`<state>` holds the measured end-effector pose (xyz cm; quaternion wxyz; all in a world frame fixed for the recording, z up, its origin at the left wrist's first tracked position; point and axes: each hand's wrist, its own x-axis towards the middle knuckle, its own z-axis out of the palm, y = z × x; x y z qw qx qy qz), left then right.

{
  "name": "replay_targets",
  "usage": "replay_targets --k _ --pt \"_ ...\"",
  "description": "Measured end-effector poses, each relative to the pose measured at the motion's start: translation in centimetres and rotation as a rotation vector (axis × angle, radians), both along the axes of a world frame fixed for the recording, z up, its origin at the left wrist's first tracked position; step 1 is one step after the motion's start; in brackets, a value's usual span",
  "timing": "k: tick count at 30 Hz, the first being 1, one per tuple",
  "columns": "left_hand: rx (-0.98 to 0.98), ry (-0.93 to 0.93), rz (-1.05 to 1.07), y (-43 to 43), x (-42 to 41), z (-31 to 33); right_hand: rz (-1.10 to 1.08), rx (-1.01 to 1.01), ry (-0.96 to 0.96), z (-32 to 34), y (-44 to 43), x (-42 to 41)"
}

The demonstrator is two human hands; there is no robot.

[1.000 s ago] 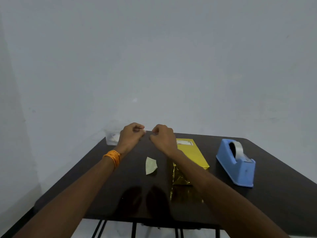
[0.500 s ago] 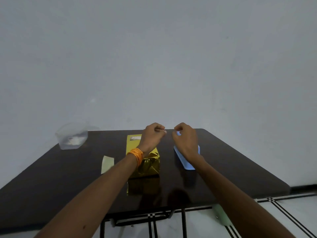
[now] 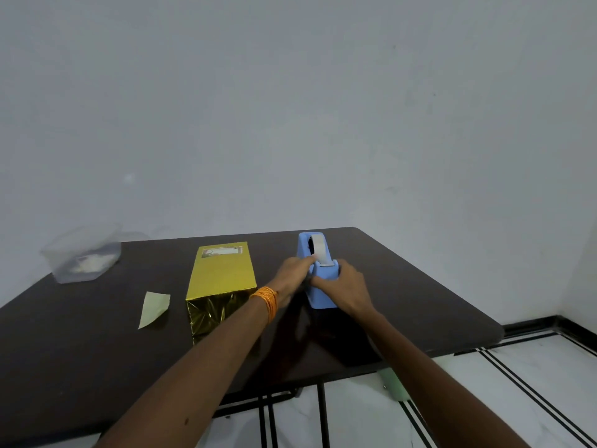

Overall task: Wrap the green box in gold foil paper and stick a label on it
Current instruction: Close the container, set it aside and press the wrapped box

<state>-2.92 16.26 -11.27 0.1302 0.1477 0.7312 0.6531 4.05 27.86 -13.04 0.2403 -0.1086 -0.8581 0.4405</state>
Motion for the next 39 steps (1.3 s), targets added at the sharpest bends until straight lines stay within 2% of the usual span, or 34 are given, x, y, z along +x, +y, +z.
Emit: replay_targets --k 8,18,28,39 --pt "-0.099 0.084 0.036 2.6 -1.8 -1.2 -0.054 0.032 0.021 0.3 2.7 -0.2" --pt "-0.039 0.071 -0.074 10.5 -1.1 -1.9 -0.161 0.050 0.032 -0.1 9.7 1.7" --pt "-0.099 0.103 -0.097 17.8 1.5 -1.8 -0.261 0.057 -0.014 0.4 16.1 4.5" --pt "-0.138 0.136 -0.106 18.4 2.1 -2.0 -0.278 0.008 -0.039 0.5 16.6 4.7"
